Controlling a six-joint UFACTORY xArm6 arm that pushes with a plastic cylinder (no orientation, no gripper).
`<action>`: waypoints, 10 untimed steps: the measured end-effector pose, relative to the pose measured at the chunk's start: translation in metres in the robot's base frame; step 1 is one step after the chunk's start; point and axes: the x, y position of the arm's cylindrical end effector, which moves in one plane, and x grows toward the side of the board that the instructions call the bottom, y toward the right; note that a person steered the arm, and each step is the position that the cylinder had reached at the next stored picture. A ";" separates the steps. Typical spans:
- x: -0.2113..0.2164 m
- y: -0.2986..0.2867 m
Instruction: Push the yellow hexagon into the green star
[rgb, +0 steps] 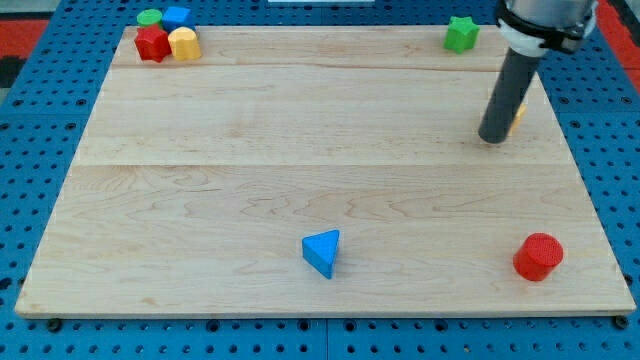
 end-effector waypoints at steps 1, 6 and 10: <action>0.013 0.059; -0.045 -0.034; -0.101 -0.028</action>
